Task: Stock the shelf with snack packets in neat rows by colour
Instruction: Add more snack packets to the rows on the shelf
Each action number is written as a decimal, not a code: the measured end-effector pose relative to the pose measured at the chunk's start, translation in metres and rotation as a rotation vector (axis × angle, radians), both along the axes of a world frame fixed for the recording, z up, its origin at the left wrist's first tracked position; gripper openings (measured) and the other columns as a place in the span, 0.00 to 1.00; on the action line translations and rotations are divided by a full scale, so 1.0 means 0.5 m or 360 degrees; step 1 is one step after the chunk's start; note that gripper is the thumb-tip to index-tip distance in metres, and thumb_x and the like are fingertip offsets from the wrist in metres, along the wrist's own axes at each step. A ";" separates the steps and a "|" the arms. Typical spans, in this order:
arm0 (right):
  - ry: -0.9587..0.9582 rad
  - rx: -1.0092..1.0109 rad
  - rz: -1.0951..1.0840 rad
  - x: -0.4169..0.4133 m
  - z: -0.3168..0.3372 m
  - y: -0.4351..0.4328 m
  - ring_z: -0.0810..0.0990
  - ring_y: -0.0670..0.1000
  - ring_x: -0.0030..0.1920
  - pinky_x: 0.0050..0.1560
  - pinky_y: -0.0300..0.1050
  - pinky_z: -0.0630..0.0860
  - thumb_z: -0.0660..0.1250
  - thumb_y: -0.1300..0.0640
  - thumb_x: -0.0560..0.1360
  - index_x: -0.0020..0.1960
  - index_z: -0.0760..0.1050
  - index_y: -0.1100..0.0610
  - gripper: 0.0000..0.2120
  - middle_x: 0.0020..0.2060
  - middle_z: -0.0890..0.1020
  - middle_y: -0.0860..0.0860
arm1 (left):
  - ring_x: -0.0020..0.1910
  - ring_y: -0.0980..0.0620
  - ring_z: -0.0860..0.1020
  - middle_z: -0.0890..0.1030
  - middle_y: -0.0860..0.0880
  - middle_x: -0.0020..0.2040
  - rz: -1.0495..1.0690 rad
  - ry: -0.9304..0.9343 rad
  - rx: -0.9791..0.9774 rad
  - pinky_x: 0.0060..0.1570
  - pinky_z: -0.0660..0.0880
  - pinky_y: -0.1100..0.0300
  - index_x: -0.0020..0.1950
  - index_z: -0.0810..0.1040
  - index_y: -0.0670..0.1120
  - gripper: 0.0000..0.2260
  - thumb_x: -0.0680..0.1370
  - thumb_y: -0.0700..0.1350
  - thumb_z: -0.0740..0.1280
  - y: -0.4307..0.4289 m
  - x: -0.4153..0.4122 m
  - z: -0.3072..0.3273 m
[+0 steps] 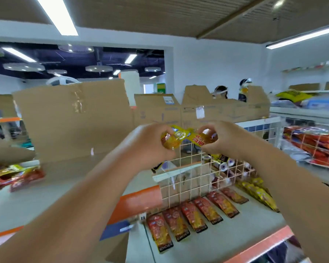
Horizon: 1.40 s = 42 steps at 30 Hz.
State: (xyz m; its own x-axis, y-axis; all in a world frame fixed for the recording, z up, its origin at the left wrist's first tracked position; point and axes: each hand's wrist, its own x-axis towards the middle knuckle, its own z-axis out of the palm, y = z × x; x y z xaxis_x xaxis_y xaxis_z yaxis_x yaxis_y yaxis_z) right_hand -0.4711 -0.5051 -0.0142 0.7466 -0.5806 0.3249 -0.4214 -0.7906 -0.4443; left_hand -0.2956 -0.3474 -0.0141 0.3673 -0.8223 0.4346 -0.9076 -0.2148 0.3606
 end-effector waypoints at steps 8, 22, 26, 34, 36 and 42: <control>-0.0150 0.0039 -0.0387 -0.318 -0.061 -0.106 0.77 0.43 0.47 0.40 0.40 0.72 0.74 0.47 0.73 0.67 0.72 0.42 0.25 0.56 0.76 0.45 | 0.44 0.54 0.82 0.82 0.55 0.57 -0.0232 0.0236 -0.0038 0.44 0.81 0.57 0.65 0.77 0.62 0.22 0.72 0.52 0.76 -0.181 -0.234 -0.092; -0.0281 0.0237 -0.0728 -0.635 -0.217 -0.225 0.75 0.44 0.54 0.50 0.42 0.70 0.75 0.52 0.72 0.65 0.74 0.44 0.23 0.56 0.76 0.43 | 0.35 0.57 0.80 0.79 0.60 0.54 -0.0474 0.0451 -0.0125 0.32 0.76 0.58 0.62 0.76 0.64 0.20 0.73 0.53 0.75 -0.383 -0.505 -0.295; -0.0269 0.0289 -0.0782 -0.631 -0.280 -0.287 0.76 0.45 0.56 0.55 0.45 0.73 0.76 0.50 0.72 0.64 0.73 0.42 0.23 0.56 0.76 0.42 | 0.35 0.56 0.79 0.72 0.64 0.52 -0.0491 0.0435 -0.0131 0.33 0.71 0.64 0.65 0.76 0.62 0.19 0.75 0.54 0.74 -0.436 -0.499 -0.348; -0.0197 0.0332 -0.0844 -0.578 -0.400 -0.437 0.77 0.38 0.49 0.45 0.32 0.70 0.76 0.52 0.68 0.59 0.73 0.36 0.23 0.53 0.76 0.39 | 0.50 0.54 0.78 0.71 0.65 0.54 -0.0494 0.0556 -0.0107 0.44 0.75 0.62 0.62 0.77 0.62 0.18 0.73 0.56 0.74 -0.590 -0.459 -0.474; -0.0155 0.0409 -0.0851 -0.563 -0.433 -0.481 0.78 0.37 0.46 0.41 0.29 0.69 0.77 0.54 0.68 0.57 0.74 0.37 0.23 0.51 0.78 0.38 | 0.54 0.54 0.76 0.72 0.64 0.53 -0.0519 0.0582 -0.0089 0.52 0.77 0.59 0.61 0.78 0.62 0.18 0.72 0.56 0.73 -0.633 -0.448 -0.508; -0.0086 0.0556 -0.0966 -0.528 -0.534 -0.586 0.80 0.40 0.46 0.40 0.32 0.75 0.78 0.54 0.65 0.57 0.75 0.37 0.25 0.52 0.78 0.41 | 0.53 0.60 0.71 0.68 0.65 0.52 -0.0571 0.0655 0.0029 0.51 0.66 0.70 0.64 0.75 0.64 0.19 0.74 0.57 0.71 -0.736 -0.427 -0.598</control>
